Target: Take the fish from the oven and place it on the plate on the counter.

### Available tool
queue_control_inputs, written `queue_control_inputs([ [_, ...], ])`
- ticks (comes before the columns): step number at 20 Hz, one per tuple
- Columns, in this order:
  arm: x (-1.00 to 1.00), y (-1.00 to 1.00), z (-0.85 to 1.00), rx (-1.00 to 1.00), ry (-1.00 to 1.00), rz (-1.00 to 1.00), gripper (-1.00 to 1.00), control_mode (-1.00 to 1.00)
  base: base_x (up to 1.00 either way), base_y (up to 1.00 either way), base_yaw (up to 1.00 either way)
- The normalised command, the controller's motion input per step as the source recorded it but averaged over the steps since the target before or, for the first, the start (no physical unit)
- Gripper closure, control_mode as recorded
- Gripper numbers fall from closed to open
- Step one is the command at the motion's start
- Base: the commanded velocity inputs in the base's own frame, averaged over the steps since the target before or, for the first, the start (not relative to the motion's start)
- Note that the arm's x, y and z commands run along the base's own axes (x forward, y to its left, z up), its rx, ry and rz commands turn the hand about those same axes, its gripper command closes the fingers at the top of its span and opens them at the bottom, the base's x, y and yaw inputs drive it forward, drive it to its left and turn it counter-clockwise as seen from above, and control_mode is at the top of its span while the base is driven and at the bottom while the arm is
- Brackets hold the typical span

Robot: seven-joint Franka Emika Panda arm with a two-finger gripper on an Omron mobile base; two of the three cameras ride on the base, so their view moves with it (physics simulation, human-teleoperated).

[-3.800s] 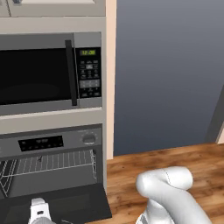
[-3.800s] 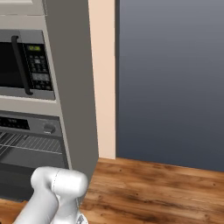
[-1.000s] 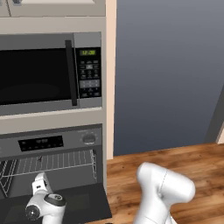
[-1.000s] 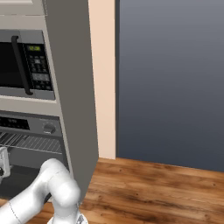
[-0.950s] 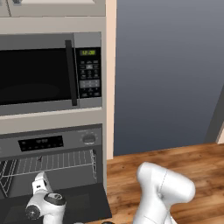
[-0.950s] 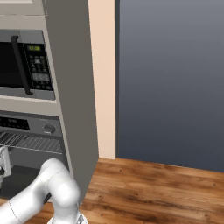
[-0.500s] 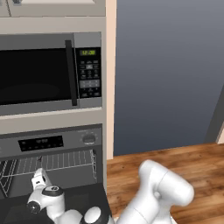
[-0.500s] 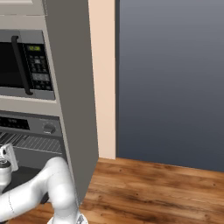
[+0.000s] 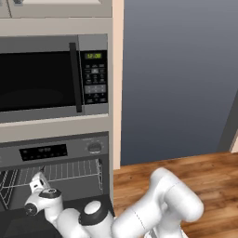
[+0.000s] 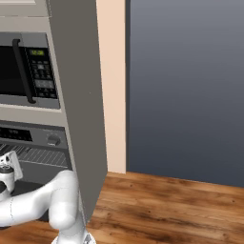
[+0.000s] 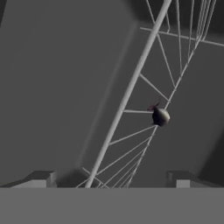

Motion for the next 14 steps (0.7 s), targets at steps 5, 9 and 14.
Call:
queue_control_inputs([
  [5, 0.19, 0.0, -0.69, -0.03, -0.08, 0.0, -1.0, -1.0, 0.0, 0.0, 0.0],
  [9, 0.1, 0.0, -0.73, 0.01, -0.1, 0.0, -1.0, -1.0, 0.0, 0.0, 0.0],
  [14, 0.0, 0.0, -0.69, 0.14, -0.1, 0.0, -1.0, -1.0, 0.0, 0.0, 0.0],
])
